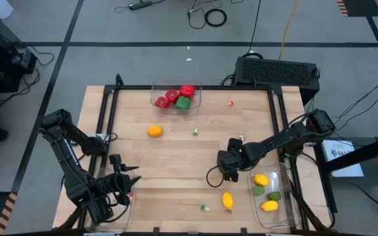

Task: Sort produce into baskets
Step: Put the red mushroom into the bottom left transparent bin

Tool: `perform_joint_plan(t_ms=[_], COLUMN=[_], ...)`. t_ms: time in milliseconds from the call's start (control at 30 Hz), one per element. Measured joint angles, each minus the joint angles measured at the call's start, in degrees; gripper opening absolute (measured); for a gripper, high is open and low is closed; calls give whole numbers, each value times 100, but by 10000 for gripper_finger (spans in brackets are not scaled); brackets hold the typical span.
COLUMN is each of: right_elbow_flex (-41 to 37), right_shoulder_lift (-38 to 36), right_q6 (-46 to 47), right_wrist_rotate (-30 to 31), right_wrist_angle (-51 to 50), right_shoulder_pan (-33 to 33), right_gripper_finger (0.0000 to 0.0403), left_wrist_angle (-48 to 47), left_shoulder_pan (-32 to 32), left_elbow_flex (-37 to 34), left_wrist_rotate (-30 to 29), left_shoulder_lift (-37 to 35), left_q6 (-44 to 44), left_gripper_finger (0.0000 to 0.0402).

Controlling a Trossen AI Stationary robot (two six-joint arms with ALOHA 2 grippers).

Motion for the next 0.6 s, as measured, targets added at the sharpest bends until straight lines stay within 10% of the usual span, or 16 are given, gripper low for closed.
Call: perform_joint_plan(t_ms=[600], right_elbow_flex=[13], right_shoulder_lift=[449], right_q6=[-25], right_wrist_rotate=[-9], right_wrist_angle=[68], right_shoulder_pan=[44], right_gripper_finger=[171], left_wrist_angle=[3], left_shoulder_pan=[0], left_elbow_flex=[-4], left_wrist_rotate=[4], left_shoulder_lift=[0], left_q6=[-1], left_gripper_finger=[182])
